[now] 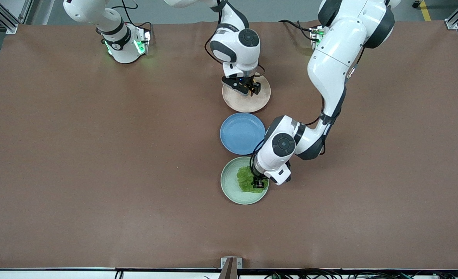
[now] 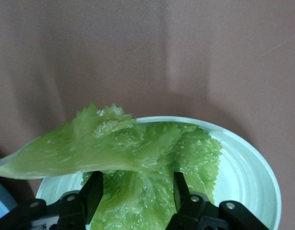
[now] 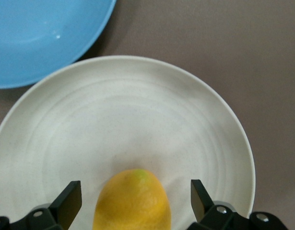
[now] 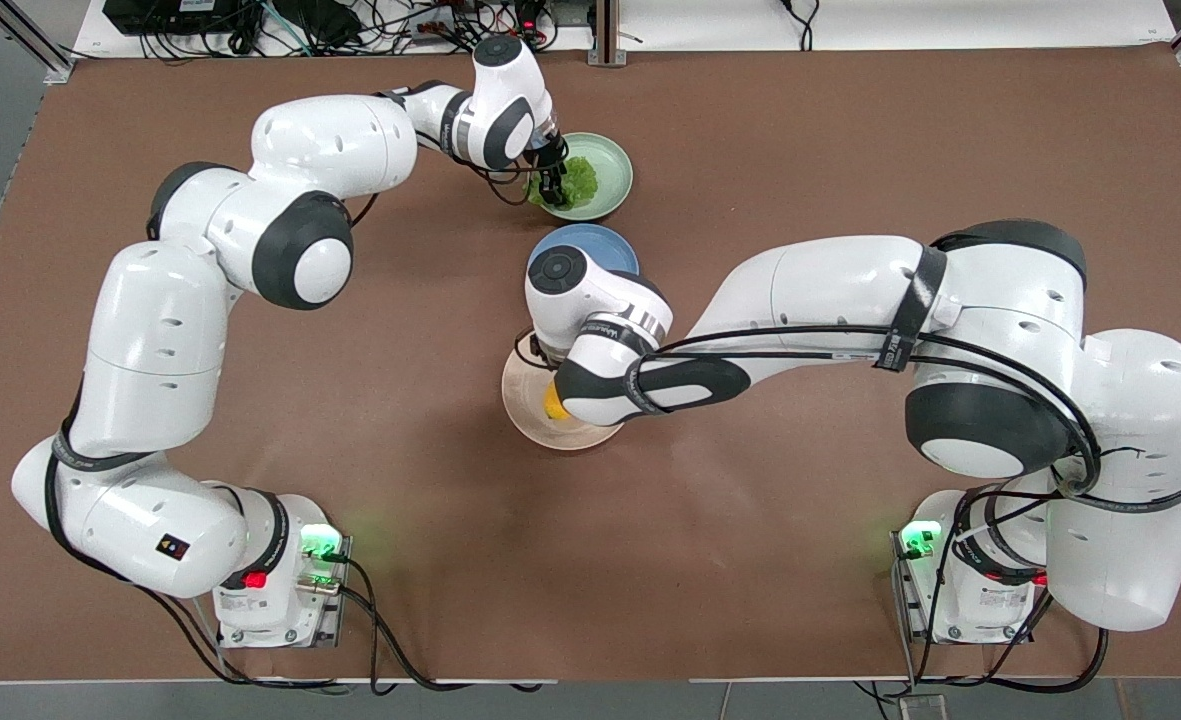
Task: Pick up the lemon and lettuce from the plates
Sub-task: 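Close the right gripper on the lemon and lift both items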
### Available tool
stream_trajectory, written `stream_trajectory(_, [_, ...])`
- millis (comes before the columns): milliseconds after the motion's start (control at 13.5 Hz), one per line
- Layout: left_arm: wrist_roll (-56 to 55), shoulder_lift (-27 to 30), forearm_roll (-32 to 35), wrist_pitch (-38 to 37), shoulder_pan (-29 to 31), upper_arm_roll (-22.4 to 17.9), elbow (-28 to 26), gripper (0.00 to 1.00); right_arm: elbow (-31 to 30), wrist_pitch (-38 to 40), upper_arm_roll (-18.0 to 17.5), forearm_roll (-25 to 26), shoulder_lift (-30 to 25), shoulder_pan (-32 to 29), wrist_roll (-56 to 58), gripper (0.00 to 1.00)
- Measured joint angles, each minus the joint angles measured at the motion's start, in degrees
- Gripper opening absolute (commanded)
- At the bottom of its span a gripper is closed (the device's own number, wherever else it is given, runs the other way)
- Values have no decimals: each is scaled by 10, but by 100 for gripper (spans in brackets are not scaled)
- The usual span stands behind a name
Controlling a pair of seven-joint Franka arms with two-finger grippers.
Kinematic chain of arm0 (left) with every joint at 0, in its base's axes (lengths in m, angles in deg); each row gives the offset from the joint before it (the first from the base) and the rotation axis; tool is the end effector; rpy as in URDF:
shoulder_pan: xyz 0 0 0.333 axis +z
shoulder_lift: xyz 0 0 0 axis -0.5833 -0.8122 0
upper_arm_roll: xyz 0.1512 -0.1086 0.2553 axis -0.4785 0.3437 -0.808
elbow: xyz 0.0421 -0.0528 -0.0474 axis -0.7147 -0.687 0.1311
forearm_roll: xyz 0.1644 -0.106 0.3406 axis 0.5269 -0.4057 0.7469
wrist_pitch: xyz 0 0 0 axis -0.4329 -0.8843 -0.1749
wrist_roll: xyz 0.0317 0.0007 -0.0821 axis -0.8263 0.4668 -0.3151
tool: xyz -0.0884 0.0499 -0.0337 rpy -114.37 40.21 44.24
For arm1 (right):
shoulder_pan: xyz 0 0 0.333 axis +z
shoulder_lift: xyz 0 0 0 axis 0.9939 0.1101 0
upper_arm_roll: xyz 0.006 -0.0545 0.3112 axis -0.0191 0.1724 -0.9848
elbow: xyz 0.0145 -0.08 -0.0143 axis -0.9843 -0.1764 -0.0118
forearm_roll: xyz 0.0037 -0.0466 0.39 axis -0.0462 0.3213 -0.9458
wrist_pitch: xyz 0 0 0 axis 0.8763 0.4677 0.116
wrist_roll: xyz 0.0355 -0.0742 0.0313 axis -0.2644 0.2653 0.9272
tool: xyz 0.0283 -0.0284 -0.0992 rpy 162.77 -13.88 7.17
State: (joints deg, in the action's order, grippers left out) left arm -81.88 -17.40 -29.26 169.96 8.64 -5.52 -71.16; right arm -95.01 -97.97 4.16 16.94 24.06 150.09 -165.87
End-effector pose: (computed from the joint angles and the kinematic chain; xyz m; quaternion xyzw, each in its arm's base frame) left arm 0.6345 -0.4063 0.1806 0.7075 0.6991 -0.0448 0.0937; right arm 0.2620 0.5939 0.2093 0.9590 -0.2830 -0.0116 0.0095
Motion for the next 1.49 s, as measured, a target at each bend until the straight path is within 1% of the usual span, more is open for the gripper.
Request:
stream_trajectory(149, [0,1,0,0,0,0,0,25,1,-3,0,0,0,5,-7,99])
stream_trajectory(223, [0,1,0,0,0,0,1,19,1,-9,0,0,0,7,-10,95])
stream_trajectory(297, [0,1,0,0,0,0,1,15,2,-12,0,0,0,10,-13,92])
stream_trajectory(446, [0,1,0,0,0,0,2,7,2,-15,0,0,0,12,-15,90])
stream_trajectory(594, [0,1,0,0,0,0,2,3,2,-15,0,1,1,15,-15,87])
stream_trajectory(669, [0,1,0,0,0,0,3,1,2,-16,0,1,1,16,-16,83])
stream_trajectory(817, [0,1,0,0,0,0,4,0,3,-16,0,1,3,19,-16,68])
stream_trajectory(891, [0,2,0,0,0,0,4,0,4,-17,0,1,3,20,-16,53])
stream_trajectory(966, [0,3,0,0,0,0,5,0,5,-17,0,3,4,22,-16,30])
stream_trajectory(1040, [0,7,0,0,0,0,6,0,7,-17,0,7,4,23,-16,9])
stream_trajectory(1114, [0,12,0,0,0,0,8,0,8,-17,1,9,4,23,-16,2])
stream_trajectory(1263, [0,24,0,-12,3,0,11,0,19,-16,8,10,4,22,-14,1])
stream_trajectory(1337, [0,36,0,-34,5,0,14,0,30,-7,13,11,3,19,1,1])
stream_trajectory(1486, [0,67,0,-79,11,0,18,0,50,44,20,11,-18,-6,68,1])
